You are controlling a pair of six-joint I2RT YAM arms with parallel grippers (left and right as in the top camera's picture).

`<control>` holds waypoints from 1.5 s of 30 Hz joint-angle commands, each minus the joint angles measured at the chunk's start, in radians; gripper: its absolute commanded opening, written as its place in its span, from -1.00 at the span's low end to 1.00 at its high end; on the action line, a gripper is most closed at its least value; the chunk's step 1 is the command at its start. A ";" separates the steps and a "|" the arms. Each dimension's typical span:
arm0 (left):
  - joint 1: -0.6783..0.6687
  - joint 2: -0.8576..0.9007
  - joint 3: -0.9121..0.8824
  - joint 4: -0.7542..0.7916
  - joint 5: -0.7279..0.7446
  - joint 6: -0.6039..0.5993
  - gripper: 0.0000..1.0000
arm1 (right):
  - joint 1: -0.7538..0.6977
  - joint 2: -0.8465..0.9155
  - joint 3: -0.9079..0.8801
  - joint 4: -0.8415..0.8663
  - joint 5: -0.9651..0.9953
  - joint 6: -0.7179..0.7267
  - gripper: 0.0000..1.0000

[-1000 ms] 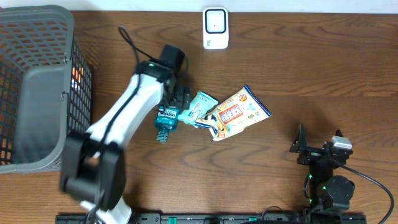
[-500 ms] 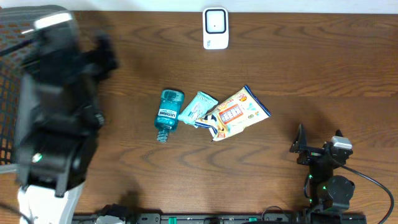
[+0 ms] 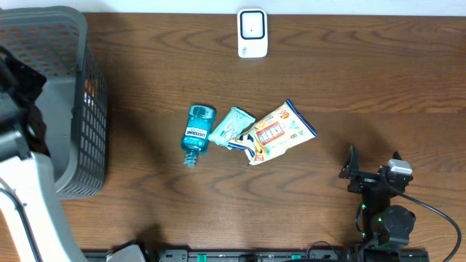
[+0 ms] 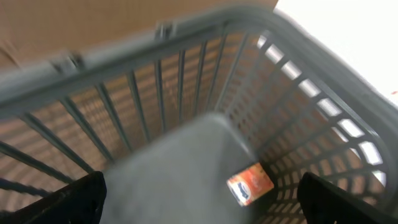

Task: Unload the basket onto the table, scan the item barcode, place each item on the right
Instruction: 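Return left gripper to the basket and grasp the orange snack box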

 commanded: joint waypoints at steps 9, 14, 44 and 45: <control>0.069 0.351 -0.002 0.032 0.233 -0.241 0.96 | -0.011 -0.003 -0.001 -0.004 -0.002 -0.013 0.99; 0.068 0.476 -0.002 0.065 0.245 -0.303 0.95 | -0.011 -0.003 -0.001 -0.004 -0.002 -0.013 0.99; -0.026 0.737 -0.006 0.285 0.457 -0.265 0.94 | -0.011 -0.003 -0.001 -0.004 -0.002 -0.013 0.98; -0.029 0.737 -0.008 0.285 0.452 -0.265 0.89 | -0.011 -0.003 -0.001 -0.004 -0.002 -0.013 0.98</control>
